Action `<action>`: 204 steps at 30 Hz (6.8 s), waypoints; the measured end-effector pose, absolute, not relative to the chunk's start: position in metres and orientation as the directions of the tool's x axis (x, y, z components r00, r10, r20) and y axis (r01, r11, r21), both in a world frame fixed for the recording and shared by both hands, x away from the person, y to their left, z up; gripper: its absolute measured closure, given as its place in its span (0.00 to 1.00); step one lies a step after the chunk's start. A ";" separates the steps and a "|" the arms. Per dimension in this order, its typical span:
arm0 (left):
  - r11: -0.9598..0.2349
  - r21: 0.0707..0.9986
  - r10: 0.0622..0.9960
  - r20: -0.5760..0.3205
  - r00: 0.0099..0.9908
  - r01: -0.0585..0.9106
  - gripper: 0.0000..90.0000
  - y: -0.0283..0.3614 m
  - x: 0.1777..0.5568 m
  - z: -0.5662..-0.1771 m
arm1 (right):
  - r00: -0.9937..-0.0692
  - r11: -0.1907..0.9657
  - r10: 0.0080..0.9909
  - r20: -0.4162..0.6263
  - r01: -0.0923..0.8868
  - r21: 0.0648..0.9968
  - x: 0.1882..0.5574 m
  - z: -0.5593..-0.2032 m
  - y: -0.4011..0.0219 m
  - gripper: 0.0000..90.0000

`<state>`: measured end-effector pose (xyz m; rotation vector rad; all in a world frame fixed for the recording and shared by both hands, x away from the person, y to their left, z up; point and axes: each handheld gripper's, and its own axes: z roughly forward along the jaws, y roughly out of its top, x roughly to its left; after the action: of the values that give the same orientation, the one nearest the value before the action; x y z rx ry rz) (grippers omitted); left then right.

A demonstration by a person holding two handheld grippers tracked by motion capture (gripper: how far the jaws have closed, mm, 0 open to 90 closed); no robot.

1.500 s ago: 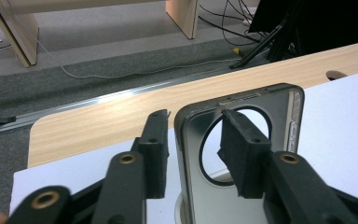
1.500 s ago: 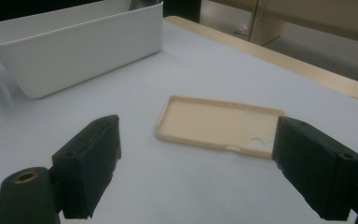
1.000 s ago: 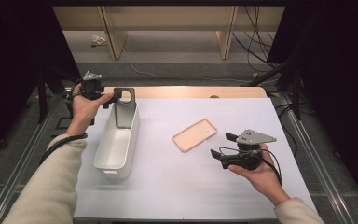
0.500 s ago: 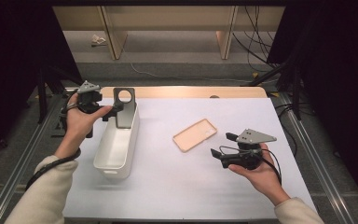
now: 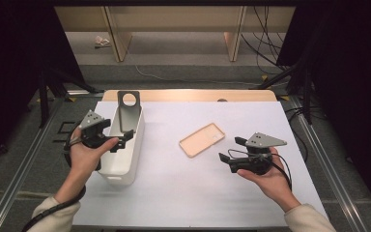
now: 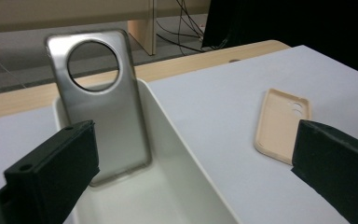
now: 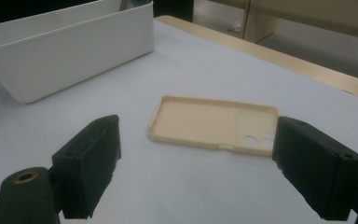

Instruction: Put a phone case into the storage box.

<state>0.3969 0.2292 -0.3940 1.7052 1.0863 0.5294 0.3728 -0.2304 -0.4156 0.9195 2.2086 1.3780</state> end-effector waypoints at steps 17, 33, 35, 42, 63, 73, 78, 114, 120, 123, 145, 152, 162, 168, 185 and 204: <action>-0.124 0.903 0.831 -0.132 0.540 0.411 0.01 0.219 0.353 -0.409 | -0.710 0.295 0.703 0.029 0.328 0.897 0.375 -0.414 -0.232 0.18; -0.110 0.910 0.829 -0.138 0.542 0.400 0.00 0.218 0.353 -0.407 | -0.721 0.314 0.692 0.037 0.346 0.884 0.377 -0.417 -0.224 0.21; -0.111 0.910 0.829 -0.137 0.542 0.400 0.00 0.218 0.353 -0.407 | -0.726 0.321 0.686 0.034 0.344 0.882 0.379 -0.416 -0.221 0.29; -0.118 0.908 0.828 -0.133 0.545 0.402 0.00 0.217 0.353 -0.407 | -0.741 0.410 0.669 -0.047 0.316 0.856 0.384 -0.416 -0.205 0.84; -0.114 0.907 0.833 -0.135 0.536 0.405 0.00 0.220 0.353 -0.407 | -0.754 0.516 0.657 -0.009 0.440 0.735 0.436 -0.445 -0.127 1.00; -0.116 0.907 0.831 -0.135 0.540 0.406 0.00 0.219 0.353 -0.408 | -0.766 0.568 0.643 0.000 0.477 0.670 0.443 -0.463 -0.109 1.00; -0.115 0.907 0.831 -0.135 0.540 0.404 0.00 0.219 0.353 -0.407 | -0.765 0.577 0.644 0.005 0.491 0.653 0.444 -0.467 -0.106 1.00; -0.134 0.901 0.823 -0.130 0.552 0.412 0.00 0.216 0.353 -0.411 | -0.785 0.676 0.620 -0.006 0.529 0.513 0.440 -0.465 -0.122 1.00; -0.134 0.902 0.826 -0.128 0.550 0.411 0.00 0.216 0.353 -0.411 | -0.792 0.691 0.611 -0.005 0.530 0.492 0.437 -0.464 -0.129 1.00; -0.132 0.903 0.825 -0.129 0.551 0.409 0.00 0.216 0.352 -0.411 | -0.799 0.702 0.601 -0.013 0.521 0.486 0.436 -0.463 -0.132 1.00; -0.139 0.903 0.822 -0.124 0.556 0.407 0.00 0.214 0.352 -0.411 | -0.797 0.714 0.603 -0.012 0.533 0.453 0.430 -0.456 -0.177 1.00; -0.141 0.904 0.822 -0.120 0.557 0.404 0.00 0.215 0.352 -0.411 | -0.791 0.711 0.611 -0.015 0.541 0.449 0.431 -0.455 -0.185 1.00; -0.151 0.907 0.817 -0.110 0.565 0.394 0.00 0.214 0.349 -0.410 | -0.794 0.713 0.607 -0.018 0.535 0.454 0.431 -0.455 -0.186 0.99; -0.156 0.912 0.810 -0.101 0.577 0.379 0.00 0.213 0.342 -0.411 | -0.808 0.723 0.587 -0.052 0.495 0.481 0.429 -0.450 -0.187 0.86; -0.161 0.908 0.804 -0.106 0.585 0.386 0.00 0.216 0.333 -0.415 | -0.887 0.810 0.450 -0.105 0.356 0.466 0.424 -0.440 -0.178 0.31; -0.174 0.904 0.800 -0.102 0.591 0.391 0.00 0.217 0.329 -0.418 | -0.910 0.871 0.392 -0.135 0.320 0.373 0.421 -0.442 -0.173 0.30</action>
<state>0.3290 0.2167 -0.4183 1.7850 0.9749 0.4941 0.4212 -0.1729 -0.4416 0.5466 2.8368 0.5128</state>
